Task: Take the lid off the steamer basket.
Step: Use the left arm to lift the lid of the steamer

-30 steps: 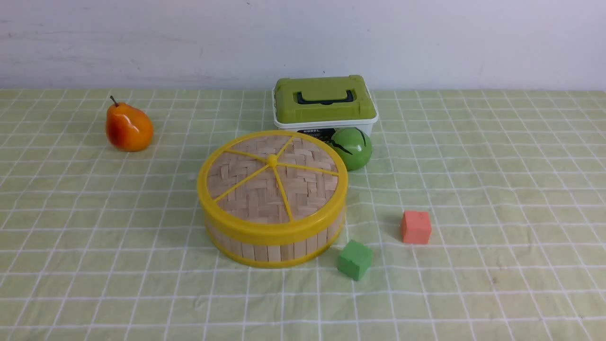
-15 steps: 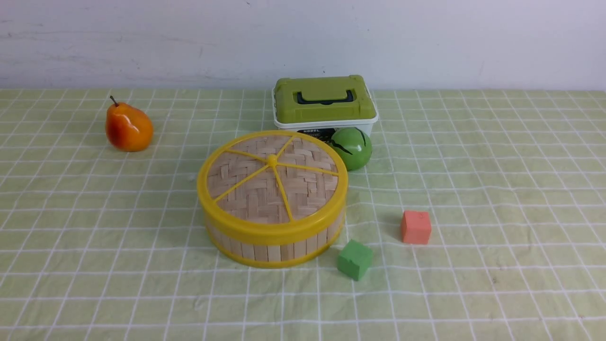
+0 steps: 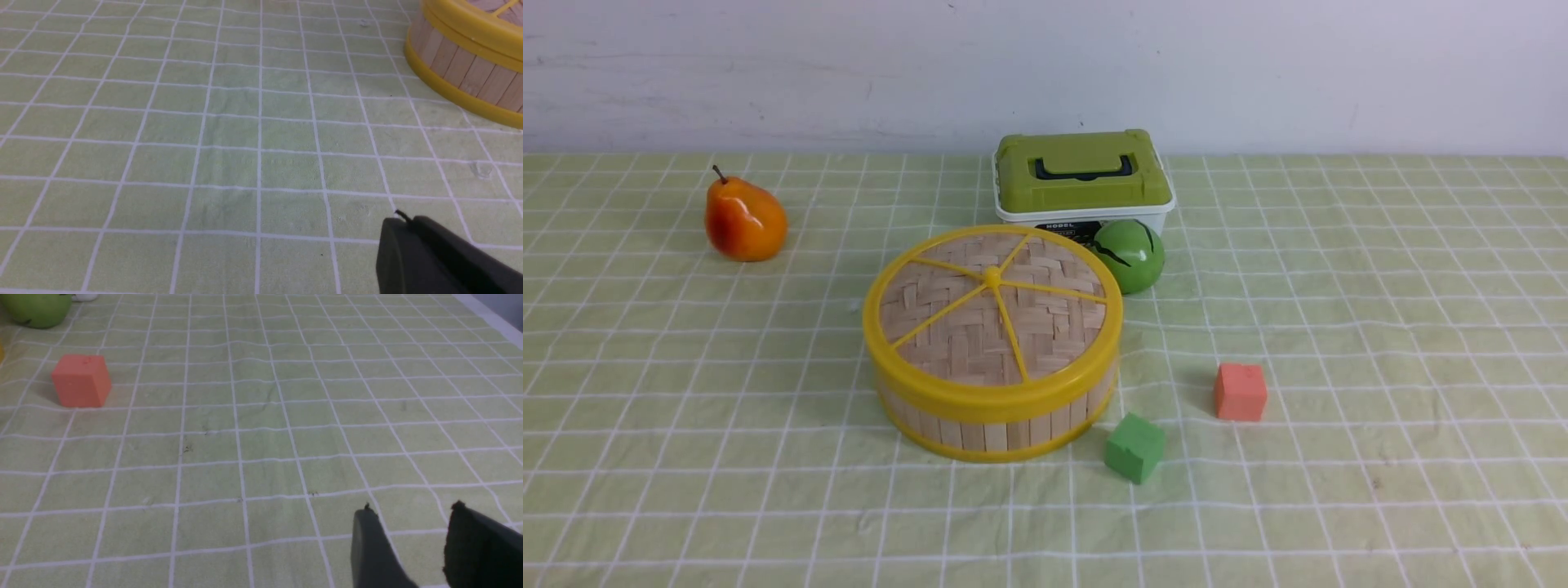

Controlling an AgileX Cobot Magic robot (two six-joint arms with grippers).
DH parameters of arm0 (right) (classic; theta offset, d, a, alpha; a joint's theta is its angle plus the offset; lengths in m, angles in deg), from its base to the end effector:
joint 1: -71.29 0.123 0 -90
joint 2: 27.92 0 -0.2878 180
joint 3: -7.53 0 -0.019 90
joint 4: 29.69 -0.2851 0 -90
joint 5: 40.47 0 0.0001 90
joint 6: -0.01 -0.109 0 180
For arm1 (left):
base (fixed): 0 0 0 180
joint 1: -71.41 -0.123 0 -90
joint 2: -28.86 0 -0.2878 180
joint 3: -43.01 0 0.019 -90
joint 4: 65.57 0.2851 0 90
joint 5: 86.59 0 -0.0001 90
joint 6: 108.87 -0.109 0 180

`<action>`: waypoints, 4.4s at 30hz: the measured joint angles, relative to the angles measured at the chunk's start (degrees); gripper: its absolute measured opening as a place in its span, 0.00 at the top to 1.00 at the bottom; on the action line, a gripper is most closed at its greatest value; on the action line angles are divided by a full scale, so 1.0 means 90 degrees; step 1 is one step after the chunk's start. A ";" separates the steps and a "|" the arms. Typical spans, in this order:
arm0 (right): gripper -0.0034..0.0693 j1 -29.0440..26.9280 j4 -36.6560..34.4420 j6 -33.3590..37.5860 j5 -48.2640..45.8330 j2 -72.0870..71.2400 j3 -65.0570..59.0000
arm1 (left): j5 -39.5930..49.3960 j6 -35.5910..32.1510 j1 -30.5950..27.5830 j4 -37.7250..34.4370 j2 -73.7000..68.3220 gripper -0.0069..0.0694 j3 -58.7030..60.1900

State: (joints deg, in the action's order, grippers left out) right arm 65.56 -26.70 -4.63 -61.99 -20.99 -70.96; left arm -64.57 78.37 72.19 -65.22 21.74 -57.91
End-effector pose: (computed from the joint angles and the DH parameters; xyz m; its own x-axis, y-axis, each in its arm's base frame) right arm 0.1005 -0.0122 0.1676 -0.2855 0.0612 -0.9564 0.1274 0.9915 0.0255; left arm 0.1011 -0.0011 0.1624 -0.3117 -0.1162 -0.9430 -0.0263 0.9932 -0.1137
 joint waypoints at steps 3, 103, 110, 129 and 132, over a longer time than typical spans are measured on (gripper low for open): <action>0.62 0.0000 0.0000 0.0000 0.0000 0.0000 0.0000 | 0.0000 0.0000 0.0000 0.0000 0.0000 0.90 0.0000; 0.62 0.0000 0.0000 0.0000 0.0000 0.0000 0.0000 | 0.5468 -0.0117 0.2904 0.0559 -1.4292 0.50 -1.4309; 0.62 0.0000 0.0000 0.0000 0.0000 0.0000 0.0000 | 0.5468 -0.0117 0.2904 0.0456 -1.4367 0.71 -1.4340; 0.62 0.0000 0.0000 0.0000 0.0000 0.0000 0.0000 | 0.5470 0.0127 0.2900 0.0583 -1.4186 0.78 -1.4323; 0.62 0.0000 0.0000 0.0000 0.0000 0.0000 0.0000 | 0.5470 0.0127 0.2900 0.0726 -1.3785 0.78 -1.4316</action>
State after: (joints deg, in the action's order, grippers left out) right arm 65.56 -26.70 -4.63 -61.99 -20.99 -70.96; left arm -15.34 79.51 98.29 -58.69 -102.32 -186.75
